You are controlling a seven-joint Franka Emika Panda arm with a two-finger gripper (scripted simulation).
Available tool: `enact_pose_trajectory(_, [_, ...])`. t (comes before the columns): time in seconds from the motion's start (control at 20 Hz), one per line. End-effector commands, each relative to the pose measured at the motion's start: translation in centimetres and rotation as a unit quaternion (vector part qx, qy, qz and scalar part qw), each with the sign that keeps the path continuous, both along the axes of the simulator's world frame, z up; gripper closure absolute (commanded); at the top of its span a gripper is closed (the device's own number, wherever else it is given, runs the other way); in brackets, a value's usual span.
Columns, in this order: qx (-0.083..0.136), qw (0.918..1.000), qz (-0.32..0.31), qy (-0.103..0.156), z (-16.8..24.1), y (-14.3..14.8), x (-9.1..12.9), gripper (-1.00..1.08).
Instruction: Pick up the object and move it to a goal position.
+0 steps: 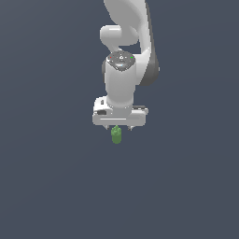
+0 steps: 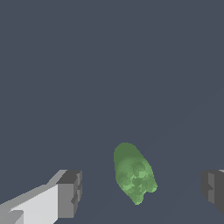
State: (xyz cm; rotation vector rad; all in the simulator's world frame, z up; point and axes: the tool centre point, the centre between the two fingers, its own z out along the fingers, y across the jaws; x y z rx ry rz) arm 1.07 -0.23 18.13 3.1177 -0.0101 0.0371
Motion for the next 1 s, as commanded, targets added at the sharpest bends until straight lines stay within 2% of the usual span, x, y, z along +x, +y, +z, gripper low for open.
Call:
enact_pose_trajectory(0.0, [0.000, 1.0000, 0.000, 0.000, 0.0, 0.0, 0.0, -0.92])
enact_pose_trajectory(0.25, [0.003, 0.9999, -0.010, 0.003, -0.8, -0.3, -0.8, -0.92])
enact_pose_trajectory(0.7, [0.011, 0.9989, -0.044, 0.010, -3.2, -1.2, -3.5, -0.92])
enact_pose_trajectory(0.95, [0.012, 0.9986, -0.050, 0.011, -3.6, -1.3, -4.0, -0.92])
